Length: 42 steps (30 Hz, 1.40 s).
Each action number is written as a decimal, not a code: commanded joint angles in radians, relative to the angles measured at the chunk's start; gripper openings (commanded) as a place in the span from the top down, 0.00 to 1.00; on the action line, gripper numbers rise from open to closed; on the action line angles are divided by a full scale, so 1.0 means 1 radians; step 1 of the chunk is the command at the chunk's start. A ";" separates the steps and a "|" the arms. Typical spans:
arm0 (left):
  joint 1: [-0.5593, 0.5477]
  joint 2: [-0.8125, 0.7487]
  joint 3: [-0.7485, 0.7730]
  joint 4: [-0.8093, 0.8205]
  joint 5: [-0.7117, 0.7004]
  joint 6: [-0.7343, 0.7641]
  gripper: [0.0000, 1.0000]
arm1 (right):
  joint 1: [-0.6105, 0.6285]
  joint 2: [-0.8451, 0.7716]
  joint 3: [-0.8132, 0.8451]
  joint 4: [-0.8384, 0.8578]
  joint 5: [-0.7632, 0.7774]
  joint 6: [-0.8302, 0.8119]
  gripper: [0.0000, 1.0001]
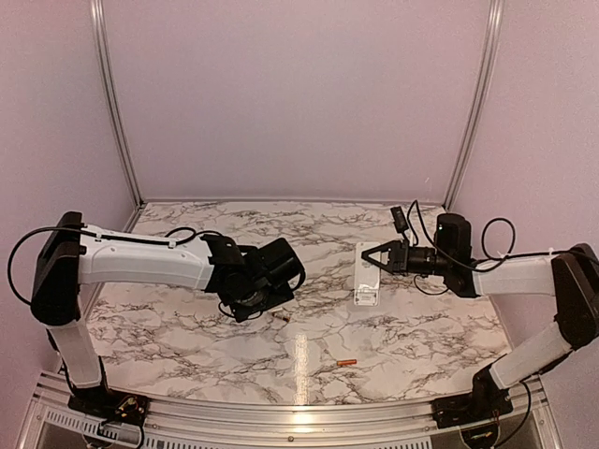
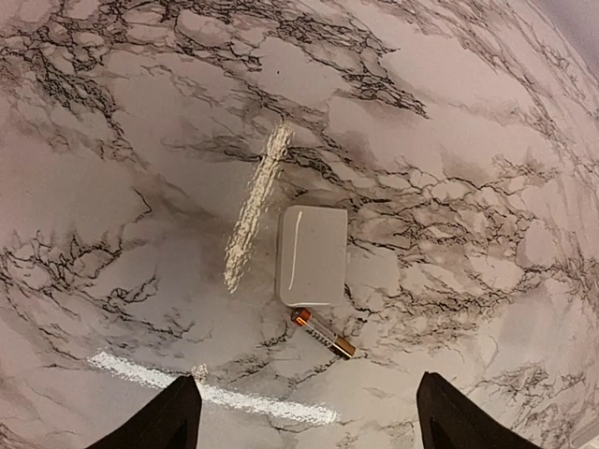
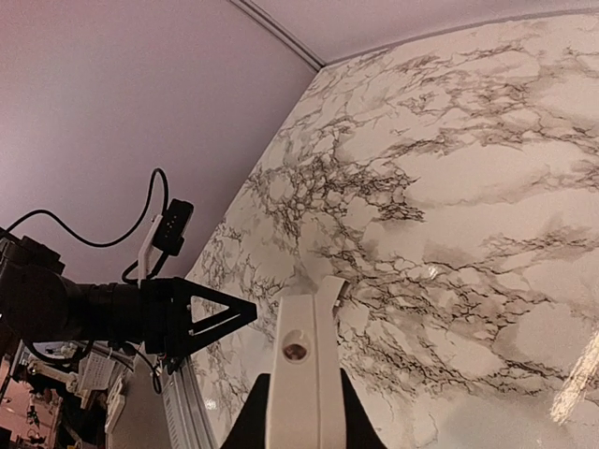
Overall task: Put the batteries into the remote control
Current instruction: Pick up the battery from the center of the board.
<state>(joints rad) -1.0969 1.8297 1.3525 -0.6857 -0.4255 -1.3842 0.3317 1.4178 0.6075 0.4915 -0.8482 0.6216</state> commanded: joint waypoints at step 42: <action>0.055 0.380 0.272 -0.180 0.158 -0.011 0.72 | -0.064 -0.055 -0.003 -0.010 -0.043 -0.030 1.00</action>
<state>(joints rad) -1.0496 2.1719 1.6146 -0.8211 -0.2871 -1.4345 0.2840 1.3750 0.6071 0.4622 -0.8711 0.5972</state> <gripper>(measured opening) 0.287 0.135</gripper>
